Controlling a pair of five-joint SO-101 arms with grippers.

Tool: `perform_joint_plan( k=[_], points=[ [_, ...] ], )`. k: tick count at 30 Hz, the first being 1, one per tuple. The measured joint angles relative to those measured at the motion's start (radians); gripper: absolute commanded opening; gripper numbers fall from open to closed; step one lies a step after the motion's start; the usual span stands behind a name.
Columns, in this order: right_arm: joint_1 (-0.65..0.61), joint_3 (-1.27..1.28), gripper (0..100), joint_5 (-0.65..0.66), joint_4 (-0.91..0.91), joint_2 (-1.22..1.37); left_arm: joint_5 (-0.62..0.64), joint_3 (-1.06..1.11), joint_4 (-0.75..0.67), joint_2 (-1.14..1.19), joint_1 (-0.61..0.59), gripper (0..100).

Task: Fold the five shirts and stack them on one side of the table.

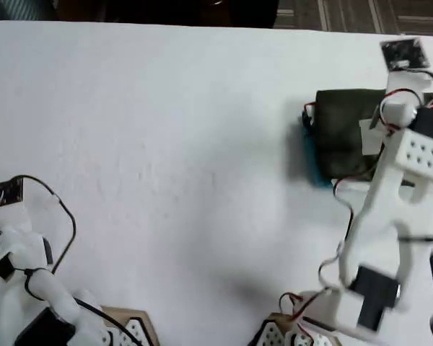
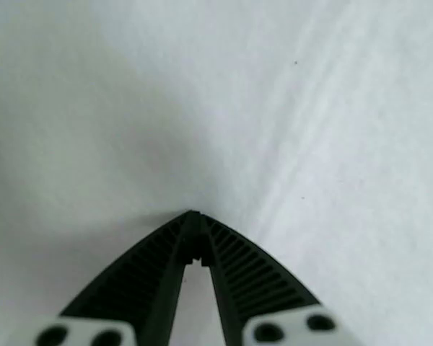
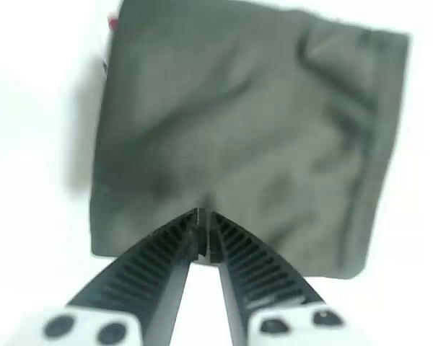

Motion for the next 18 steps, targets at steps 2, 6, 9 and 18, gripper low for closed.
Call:
perform_joint_plan(
  k=[2,6,9,18],
  points=[
    [0.000,0.000,1.9,0.000,0.041,-0.109,0.000,-0.018,0.048,-0.012,0.000,3],
    [-0.071,0.064,1.9,-0.002,0.115,-0.321,0.000,-0.084,0.141,-0.097,0.048,3],
    [-0.161,0.192,1.9,-0.011,0.126,-0.471,0.000,-0.097,0.210,-0.210,0.138,3],
    [-0.408,0.781,2.1,-0.141,-0.018,-0.899,0.000,0.002,0.396,-0.744,0.512,3]
  ],
)
